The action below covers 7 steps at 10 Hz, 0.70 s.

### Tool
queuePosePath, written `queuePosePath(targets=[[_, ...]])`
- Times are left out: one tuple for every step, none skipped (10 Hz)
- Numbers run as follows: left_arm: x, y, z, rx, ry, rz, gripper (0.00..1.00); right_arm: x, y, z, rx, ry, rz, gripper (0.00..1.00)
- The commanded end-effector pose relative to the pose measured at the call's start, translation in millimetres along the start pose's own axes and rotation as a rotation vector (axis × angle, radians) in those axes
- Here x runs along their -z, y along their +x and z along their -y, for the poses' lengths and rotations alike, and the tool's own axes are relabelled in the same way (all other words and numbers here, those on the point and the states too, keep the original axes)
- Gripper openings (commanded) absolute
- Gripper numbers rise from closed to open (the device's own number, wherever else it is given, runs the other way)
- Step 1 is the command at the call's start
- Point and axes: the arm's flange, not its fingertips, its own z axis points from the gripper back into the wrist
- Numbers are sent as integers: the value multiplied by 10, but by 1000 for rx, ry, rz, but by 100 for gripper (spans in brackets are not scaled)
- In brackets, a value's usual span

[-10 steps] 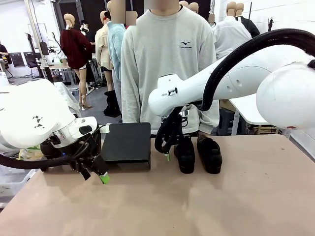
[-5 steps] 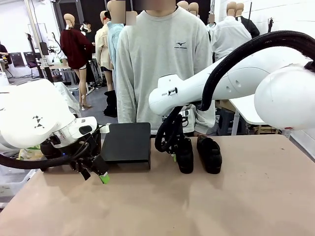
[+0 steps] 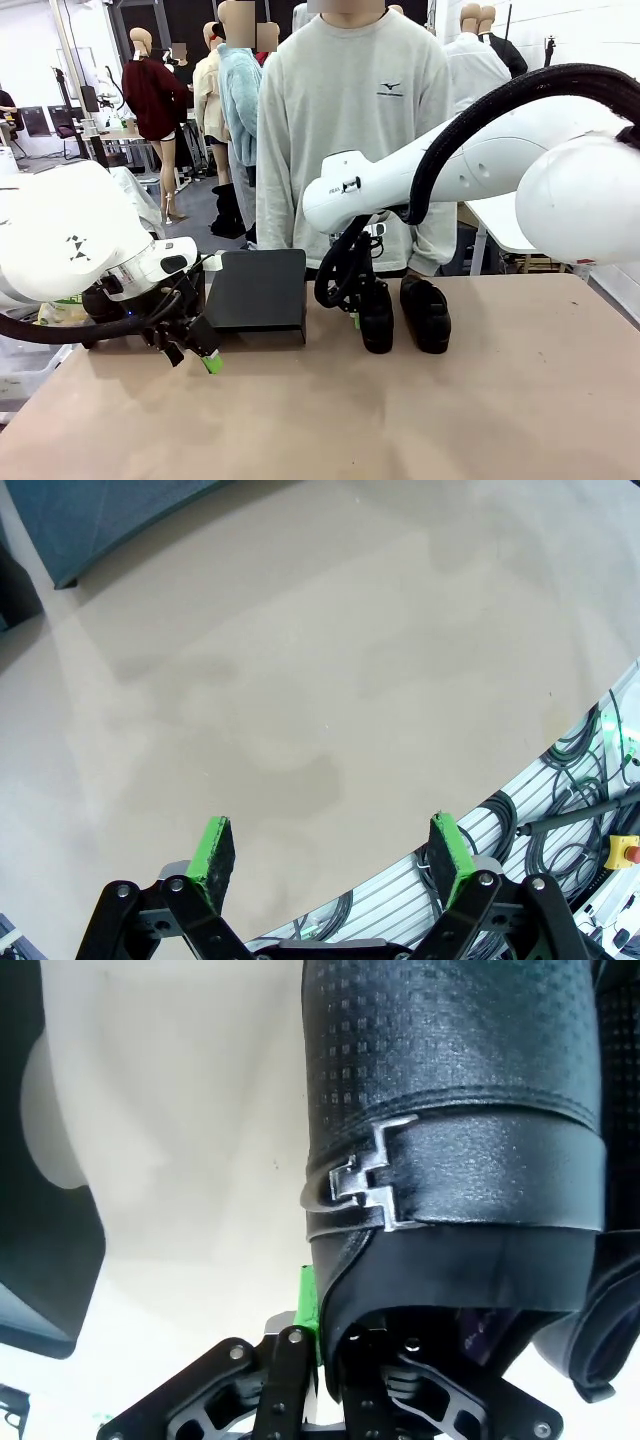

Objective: Organize the shoes by placing them on the stand.
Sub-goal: Pick up one Shoe and place it in the middle of the table.

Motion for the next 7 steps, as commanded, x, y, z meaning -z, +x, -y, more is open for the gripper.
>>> queuePosePath(targets=[[1, -9, -19, 2, -1, -3, 100, -80, -9, -30, 33, 37, -51, 0], [1, -9, -19, 2, -1, -3, 100, -222, -160, 24, 61, 51, -39, 0], [1, -9, -19, 2, -1, -3, 100, -408, -382, 100, 96, 50, -19, 0], [1, -9, -19, 2, -1, -3, 100, -595, -664, 173, 142, 54, -18, 0], [1, -9, -19, 2, -1, -3, 100, -719, -977, 229, 192, 51, -14, 0], [1, -9, -19, 2, -1, -3, 100, -766, -1330, 226, 191, 54, -7, 0], [1, -9, -19, 2, -1, -3, 100, -739, -1662, 170, 213, 53, -6, 0]])
